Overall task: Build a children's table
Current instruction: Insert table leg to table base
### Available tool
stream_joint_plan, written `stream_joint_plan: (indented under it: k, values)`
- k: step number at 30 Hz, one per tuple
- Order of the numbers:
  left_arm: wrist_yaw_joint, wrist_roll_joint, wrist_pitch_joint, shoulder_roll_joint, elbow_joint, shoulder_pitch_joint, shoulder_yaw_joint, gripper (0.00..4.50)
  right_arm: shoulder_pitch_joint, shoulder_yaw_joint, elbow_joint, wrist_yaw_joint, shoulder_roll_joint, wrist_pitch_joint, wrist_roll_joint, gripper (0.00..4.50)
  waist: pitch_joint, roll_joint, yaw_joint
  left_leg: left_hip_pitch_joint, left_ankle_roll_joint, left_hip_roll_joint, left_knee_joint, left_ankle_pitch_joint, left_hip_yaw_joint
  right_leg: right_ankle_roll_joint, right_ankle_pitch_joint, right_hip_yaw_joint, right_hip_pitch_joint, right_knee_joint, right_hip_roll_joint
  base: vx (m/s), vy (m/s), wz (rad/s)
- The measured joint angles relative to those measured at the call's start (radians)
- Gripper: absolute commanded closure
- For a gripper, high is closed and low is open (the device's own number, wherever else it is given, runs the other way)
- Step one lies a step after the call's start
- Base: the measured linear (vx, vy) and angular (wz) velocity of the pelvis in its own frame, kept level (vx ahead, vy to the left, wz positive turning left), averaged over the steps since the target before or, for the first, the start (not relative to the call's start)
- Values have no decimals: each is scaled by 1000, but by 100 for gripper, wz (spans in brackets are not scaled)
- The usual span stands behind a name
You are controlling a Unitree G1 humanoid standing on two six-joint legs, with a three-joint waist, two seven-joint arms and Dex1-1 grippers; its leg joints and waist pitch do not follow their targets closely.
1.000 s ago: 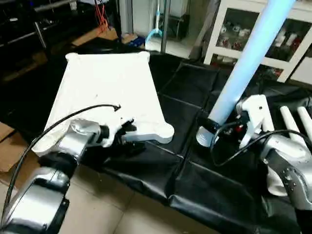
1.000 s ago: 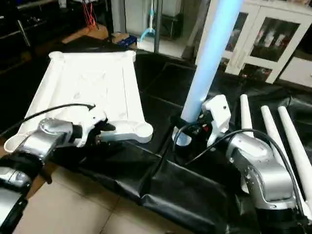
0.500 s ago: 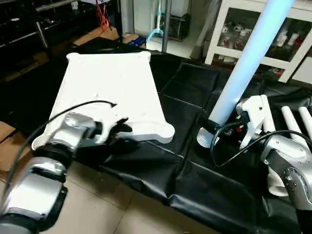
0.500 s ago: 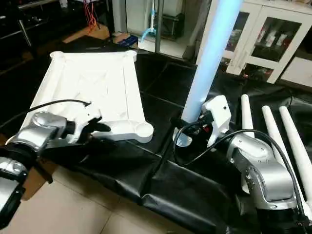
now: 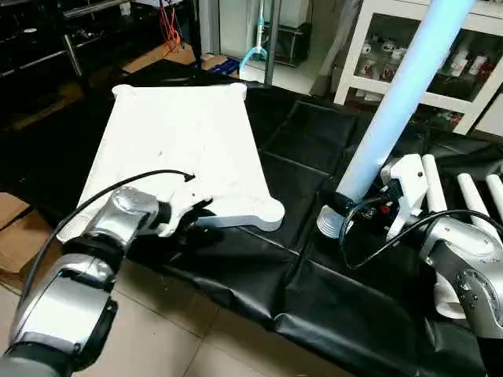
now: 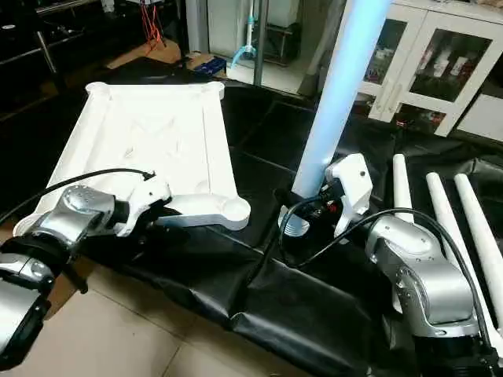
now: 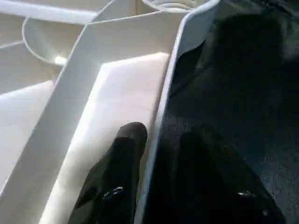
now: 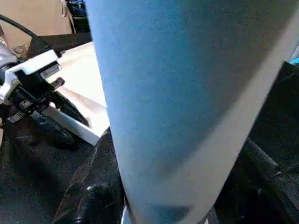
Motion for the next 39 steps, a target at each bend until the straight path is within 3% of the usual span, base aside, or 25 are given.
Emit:
stream_joint_plan:
  k: [6,14,20,27,32,39]
  values:
    - [-15,2,-12,-22,7,0,9,333,0,0,0,-3,1,0,1,261,0,3,24,0,1,0,0,1,3,0,0,0,0,0,-2,0,0,0]
    - [-67,5,-41,-39,-44,37,2,379,4,1,-24,-4,3,0,3,261,-1,7,33,1,3,-1,-4,3,21,0,0,-1,2,0,-16,0,0,0]
    - [-40,5,-23,-69,-219,132,-1,385,21,7,-36,-1,51,9,43,261,-4,20,36,0,5,-1,-4,4,22,0,0,-1,3,-2,-18,0,0,0]
    - [33,17,64,-77,-430,240,-8,386,35,35,-21,35,79,11,78,261,-4,23,20,0,5,-1,-4,4,22,2,-1,-1,3,-2,-18,0,0,0]
    - [52,19,113,-70,-505,276,-1,386,4,54,59,81,55,6,50,261,-4,22,7,-1,5,-1,-4,4,22,4,-2,-1,3,-2,-18,0,0,0]
    - [53,17,148,-55,-570,303,-2,386,-69,79,161,117,51,-37,30,262,-3,21,5,-2,6,-1,-8,5,22,6,-4,-1,1,-3,-18,0,0,0]
